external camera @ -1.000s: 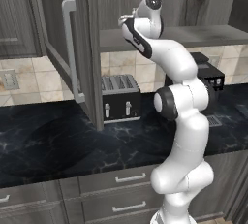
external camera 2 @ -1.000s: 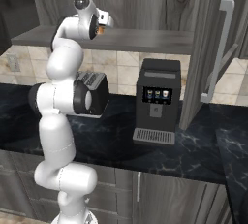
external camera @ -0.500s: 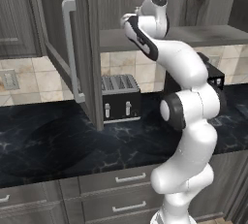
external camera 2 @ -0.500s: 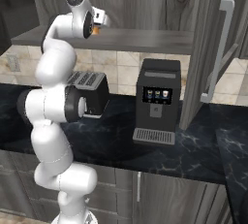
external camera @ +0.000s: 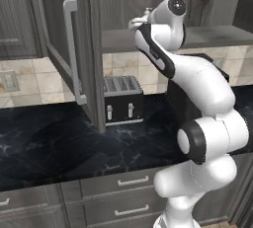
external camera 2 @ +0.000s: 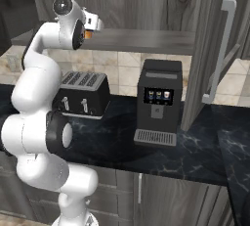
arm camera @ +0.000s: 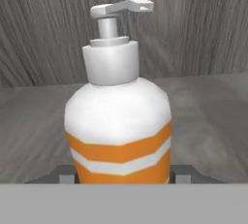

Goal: Open the cabinet. Pick the soap dispenser and place it next to the sink. Then close the cabinet.

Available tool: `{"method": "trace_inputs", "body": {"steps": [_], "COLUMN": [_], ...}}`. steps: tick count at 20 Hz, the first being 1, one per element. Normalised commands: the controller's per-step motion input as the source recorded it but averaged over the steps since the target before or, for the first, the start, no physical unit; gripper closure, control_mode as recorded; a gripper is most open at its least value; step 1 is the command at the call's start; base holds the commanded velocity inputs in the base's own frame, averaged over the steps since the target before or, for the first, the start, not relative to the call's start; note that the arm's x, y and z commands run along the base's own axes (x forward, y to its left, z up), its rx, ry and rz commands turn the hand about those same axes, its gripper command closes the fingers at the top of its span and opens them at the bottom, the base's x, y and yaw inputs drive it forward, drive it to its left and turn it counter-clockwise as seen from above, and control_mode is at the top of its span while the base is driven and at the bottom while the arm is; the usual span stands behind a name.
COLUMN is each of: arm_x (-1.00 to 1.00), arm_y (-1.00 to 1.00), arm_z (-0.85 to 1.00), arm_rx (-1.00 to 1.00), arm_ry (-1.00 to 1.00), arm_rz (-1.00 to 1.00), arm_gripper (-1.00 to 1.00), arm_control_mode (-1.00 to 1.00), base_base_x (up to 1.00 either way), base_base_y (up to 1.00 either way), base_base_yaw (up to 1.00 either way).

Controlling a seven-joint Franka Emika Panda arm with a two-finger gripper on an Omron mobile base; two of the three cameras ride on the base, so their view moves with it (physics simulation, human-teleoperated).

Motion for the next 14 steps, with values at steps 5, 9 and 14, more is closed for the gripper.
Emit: {"method": "trace_inputs", "body": {"steps": [5,9,14], "arm_x": [-0.92,-0.94,-0.95], "arm_y": [-0.01,-0.05,-0.09], "arm_z": [0.16,0.20,0.29], "arm_rx": [0.02,0.02,0.00], "arm_ry": [-0.08,-0.08,-0.02], "arm_rz": [0.01,0.01,0.01], "arm_gripper": [1.00,1.00,1.00], "arm_control_mode": [-1.00,-1.00,-1.00], "base_base_x": [0.00,0.00,0.00], "base_base_y": [0.00,0.00,0.00], "base_base_yaw": [0.00,0.00,0.00]}}
